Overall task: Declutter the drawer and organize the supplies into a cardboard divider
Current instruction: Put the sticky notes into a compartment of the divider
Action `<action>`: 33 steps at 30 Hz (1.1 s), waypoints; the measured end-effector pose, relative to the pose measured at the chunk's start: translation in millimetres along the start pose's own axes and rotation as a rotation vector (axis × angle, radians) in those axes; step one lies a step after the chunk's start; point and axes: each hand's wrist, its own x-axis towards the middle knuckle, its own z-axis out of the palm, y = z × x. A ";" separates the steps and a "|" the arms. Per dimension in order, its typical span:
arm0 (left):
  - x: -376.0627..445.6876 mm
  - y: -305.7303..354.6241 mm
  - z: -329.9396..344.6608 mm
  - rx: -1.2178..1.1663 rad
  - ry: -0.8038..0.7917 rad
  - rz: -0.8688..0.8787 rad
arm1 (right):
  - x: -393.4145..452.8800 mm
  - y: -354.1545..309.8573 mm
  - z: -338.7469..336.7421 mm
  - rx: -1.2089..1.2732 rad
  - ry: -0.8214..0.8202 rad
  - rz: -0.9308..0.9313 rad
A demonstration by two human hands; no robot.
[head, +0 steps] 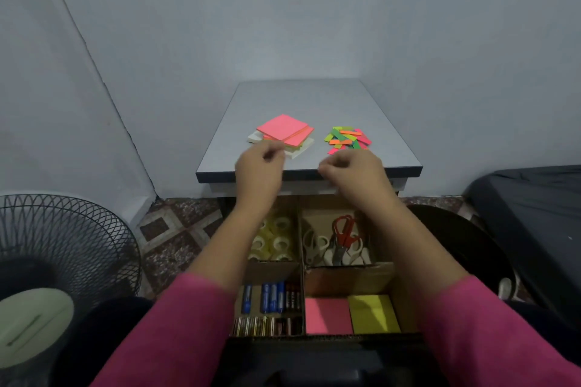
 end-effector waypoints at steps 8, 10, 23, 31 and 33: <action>83.4 -26.0 9.1 0.186 0.036 -0.222 | 75.0 -8.1 35.3 0.013 0.128 0.066; 89.6 -29.6 11.8 0.231 0.015 -0.225 | 88.7 -7.4 39.1 -0.037 0.106 0.124; 82.0 -28.3 7.6 -0.270 0.229 -0.166 | 103.2 -17.4 44.2 0.212 0.132 0.107; 69.1 -32.5 -5.4 -0.462 0.276 -0.071 | 79.0 -19.2 24.2 0.517 0.155 0.138; 61.6 -27.0 -9.1 -0.475 0.272 -0.059 | 68.7 -14.3 12.8 0.551 0.127 0.146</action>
